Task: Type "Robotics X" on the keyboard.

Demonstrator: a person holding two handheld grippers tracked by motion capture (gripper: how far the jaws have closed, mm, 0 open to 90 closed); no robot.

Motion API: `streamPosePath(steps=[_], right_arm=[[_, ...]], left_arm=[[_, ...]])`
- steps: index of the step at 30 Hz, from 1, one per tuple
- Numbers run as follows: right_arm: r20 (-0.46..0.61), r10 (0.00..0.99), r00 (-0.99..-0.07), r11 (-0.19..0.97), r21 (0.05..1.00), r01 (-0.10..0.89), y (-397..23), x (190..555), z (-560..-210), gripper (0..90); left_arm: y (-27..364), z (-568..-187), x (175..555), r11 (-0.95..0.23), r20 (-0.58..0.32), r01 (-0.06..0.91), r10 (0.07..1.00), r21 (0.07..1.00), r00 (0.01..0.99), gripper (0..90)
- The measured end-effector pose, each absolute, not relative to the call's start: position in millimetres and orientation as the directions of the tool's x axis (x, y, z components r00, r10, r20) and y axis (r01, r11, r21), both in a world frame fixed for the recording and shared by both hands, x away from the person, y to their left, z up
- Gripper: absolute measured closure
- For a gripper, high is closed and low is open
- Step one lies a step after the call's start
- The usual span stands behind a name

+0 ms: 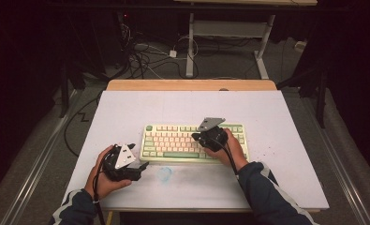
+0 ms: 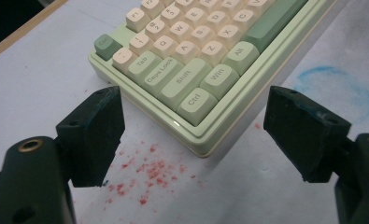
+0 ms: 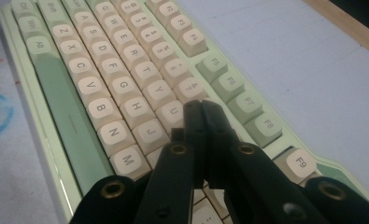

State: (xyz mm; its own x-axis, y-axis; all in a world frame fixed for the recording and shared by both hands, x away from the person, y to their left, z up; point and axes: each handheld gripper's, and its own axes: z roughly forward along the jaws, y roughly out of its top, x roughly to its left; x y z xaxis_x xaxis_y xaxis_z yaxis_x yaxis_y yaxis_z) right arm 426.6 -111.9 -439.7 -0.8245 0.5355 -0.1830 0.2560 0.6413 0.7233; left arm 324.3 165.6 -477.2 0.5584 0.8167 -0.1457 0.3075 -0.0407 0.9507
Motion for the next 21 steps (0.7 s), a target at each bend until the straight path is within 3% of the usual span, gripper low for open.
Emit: streamPosePath(steps=[21], right_arm=[[-0.184,0.546,-0.817,0.658,0.697,0.283,-101.4,428.6,-443.5,90.0]], left_arm=[[164.0,-480.3,324.2,-0.058,-0.141,0.32,0.814,0.945,0.563,19.2]])
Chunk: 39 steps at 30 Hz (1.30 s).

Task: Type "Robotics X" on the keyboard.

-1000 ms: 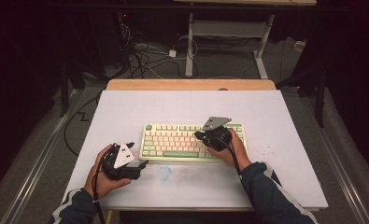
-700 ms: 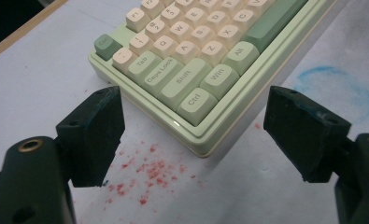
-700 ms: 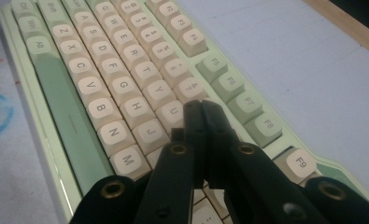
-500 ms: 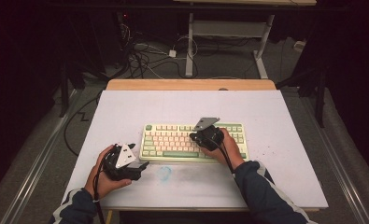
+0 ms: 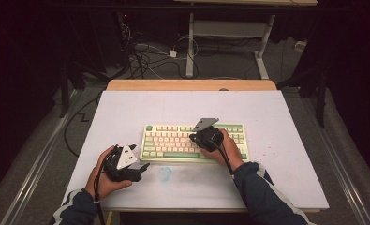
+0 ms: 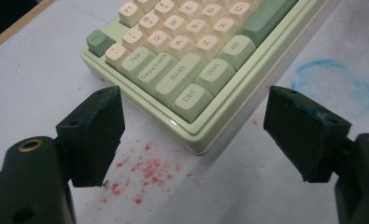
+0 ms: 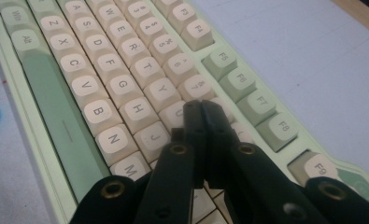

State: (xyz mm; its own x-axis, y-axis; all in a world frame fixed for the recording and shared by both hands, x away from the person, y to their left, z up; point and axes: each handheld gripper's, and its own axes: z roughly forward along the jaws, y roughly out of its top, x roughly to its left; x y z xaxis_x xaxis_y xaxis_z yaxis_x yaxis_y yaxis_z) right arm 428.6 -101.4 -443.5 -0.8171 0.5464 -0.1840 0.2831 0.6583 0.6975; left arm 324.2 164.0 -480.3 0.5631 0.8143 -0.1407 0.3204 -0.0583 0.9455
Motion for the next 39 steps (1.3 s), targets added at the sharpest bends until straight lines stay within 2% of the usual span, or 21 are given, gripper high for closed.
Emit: streamPosePath(steps=[11,15,19,21,24,31,35,39], right_arm=[[-0.173,0.575,-0.8,0.591,0.764,0.259,-113.4,420.5,-431.0,87.5],[-0.174,0.586,-0.791,0.566,0.787,0.246,-118.4,417.0,-426.1,82.1],[-0.169,0.595,-0.785,0.544,0.804,0.24,-123.3,414.7,-423.4,71.4],[-0.162,0.599,-0.784,0.531,0.813,0.238,-125.4,413.6,-422.5,61.5],[-0.157,0.6,-0.784,0.512,0.829,0.227,-129.0,412.0,-421.2,51.8],[-0.206,0.662,-0.72,0.481,0.854,0.198,-136.7,403.5,-415.3,31.6],[-0.22,0.677,-0.702,0.476,0.859,0.19,-141.6,399.6,-413.4,27.4],[-0.224,0.679,-0.699,0.462,0.87,0.17,-147.5,393.9,-410.8,27.0]], left_arm=[[163.9,-480.7,323.6,-0.064,-0.137,0.321,0.812,0.945,0.567,19.2],[164.3,-480.0,323.7,-0.062,-0.139,0.32,0.813,0.945,0.565,19.2],[164.4,-480.1,324.0,-0.063,-0.138,0.322,0.814,0.945,0.565,19.2],[164.2,-480.2,323.9,-0.068,-0.135,0.323,0.814,0.944,0.565,19.2],[164.0,-480.1,323.7,-0.07,-0.133,0.322,0.813,0.944,0.567,19.2],[164.1,-480.9,324.2,-0.07,-0.135,0.327,0.814,0.943,0.564,19.2],[163.9,-481.1,324.7,-0.07,-0.134,0.327,0.817,0.942,0.561,19.2],[163.8,-480.7,325.0,-0.069,-0.133,0.327,0.819,0.943,0.558,19.2]])
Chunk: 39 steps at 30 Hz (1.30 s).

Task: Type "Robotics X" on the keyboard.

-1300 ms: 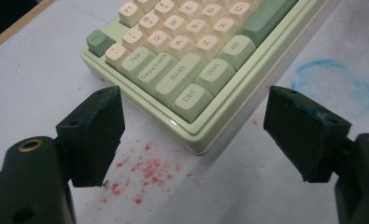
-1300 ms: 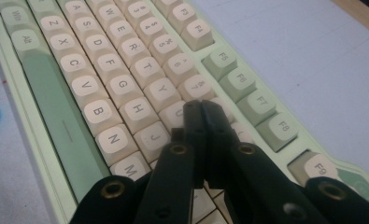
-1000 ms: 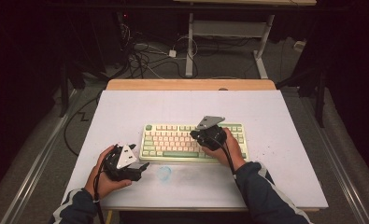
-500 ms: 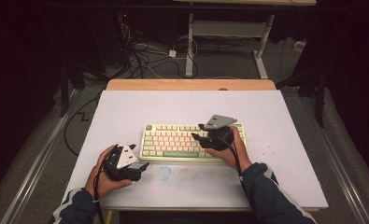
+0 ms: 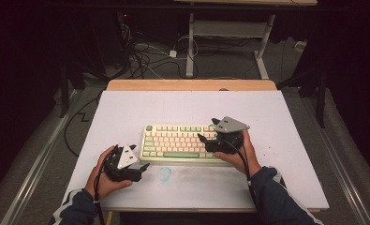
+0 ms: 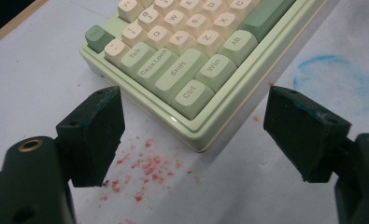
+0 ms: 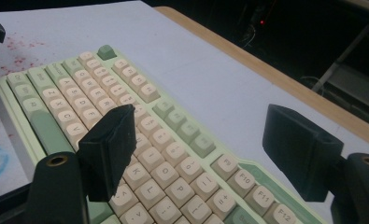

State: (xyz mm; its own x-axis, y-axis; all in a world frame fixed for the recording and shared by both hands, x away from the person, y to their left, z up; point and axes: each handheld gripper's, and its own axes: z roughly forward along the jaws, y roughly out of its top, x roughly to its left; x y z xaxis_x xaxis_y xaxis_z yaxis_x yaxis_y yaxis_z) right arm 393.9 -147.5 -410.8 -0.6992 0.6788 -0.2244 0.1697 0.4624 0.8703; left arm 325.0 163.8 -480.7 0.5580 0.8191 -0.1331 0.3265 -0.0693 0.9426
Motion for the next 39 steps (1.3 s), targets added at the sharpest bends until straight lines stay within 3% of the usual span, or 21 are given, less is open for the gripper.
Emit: streamPosePath(steps=[11,19,26,35,39], right_arm=[[-0.27,0.682,-0.68,0.475,0.87,0.131,-161.9,375.4,-413.2,26.1],[-0.295,0.687,-0.664,0.47,0.878,0.096,-177.0,356.6,-417.1,26.2],[-0.32,0.692,-0.647,0.474,0.878,0.072,-194.7,340.7,-417.9,26.3],[-0.336,0.712,-0.617,0.501,0.858,0.111,-221.6,323.0,-432.2,26.3],[-0.332,0.725,-0.604,0.501,0.855,0.131,-233.3,315.3,-438.5,26.3]], left_arm=[[164.6,-479.0,325.9,-0.056,-0.136,0.321,0.827,0.946,0.545,19.3],[166.5,-475.8,326.5,-0.053,-0.128,0.314,0.84,0.948,0.528,26.2],[168.0,-471.0,324.0,-0.053,-0.149,0.332,0.819,0.942,0.554,47.4],[167.5,-462.4,322.8,-0.037,-0.203,0.369,0.781,0.929,0.59,83.2],[163.2,-457.9,324.2,-0.015,-0.246,0.401,0.768,0.916,0.592,87.2]])
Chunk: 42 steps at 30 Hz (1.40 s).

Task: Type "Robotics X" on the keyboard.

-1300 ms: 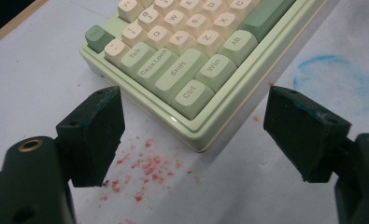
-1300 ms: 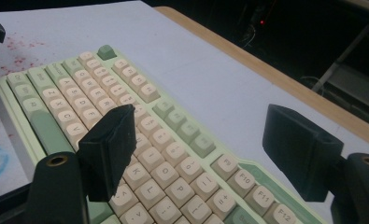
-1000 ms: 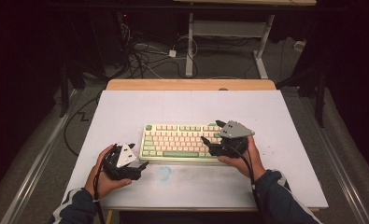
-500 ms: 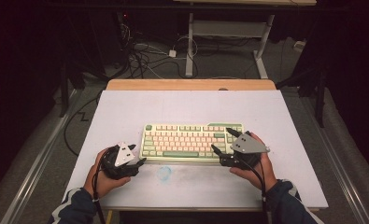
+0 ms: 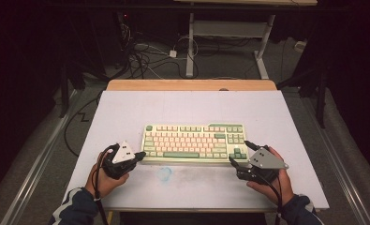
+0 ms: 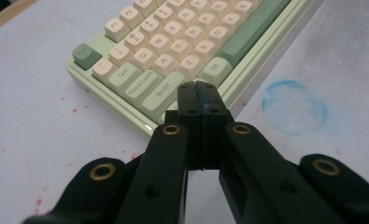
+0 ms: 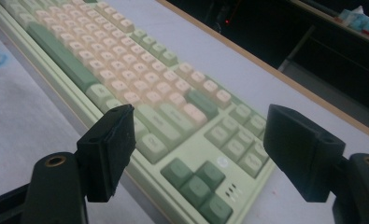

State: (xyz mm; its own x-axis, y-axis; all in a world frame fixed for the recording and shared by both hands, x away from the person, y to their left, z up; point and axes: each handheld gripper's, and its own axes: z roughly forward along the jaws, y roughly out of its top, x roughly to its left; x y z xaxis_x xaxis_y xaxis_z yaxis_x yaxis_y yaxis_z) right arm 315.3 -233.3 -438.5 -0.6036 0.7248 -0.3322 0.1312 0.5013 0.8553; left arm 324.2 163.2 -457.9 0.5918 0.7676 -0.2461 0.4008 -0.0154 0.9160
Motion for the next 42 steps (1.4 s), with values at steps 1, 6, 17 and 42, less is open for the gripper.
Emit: streamPosePath(steps=[1,6,17,42], right_arm=[[-0.332,0.726,-0.602,0.499,0.857,0.13,-235.5,314.3,-438.9,26.3],[-0.321,0.738,-0.593,0.492,0.858,0.147,-244.2,308.7,-441.3,26.3],[-0.325,0.722,-0.611,0.511,0.845,0.155,-240.0,313.7,-447.1,26.2],[-0.339,0.68,-0.65,0.554,0.819,0.152,-229.0,321.7,-453.5,26.2]], left_arm=[[161.2,-457.4,325.0,-0.02,-0.247,0.407,0.767,0.913,0.593,87.2],[148.3,-451.8,331.0,-0.034,-0.246,0.419,0.765,0.907,0.595,87.2],[113.2,-443.4,351.4,-0.082,-0.24,0.445,0.748,0.892,0.619,87.2],[78.1,-457.6,378.2,-0.176,-0.193,0.471,0.749,0.865,0.634,87.2]])
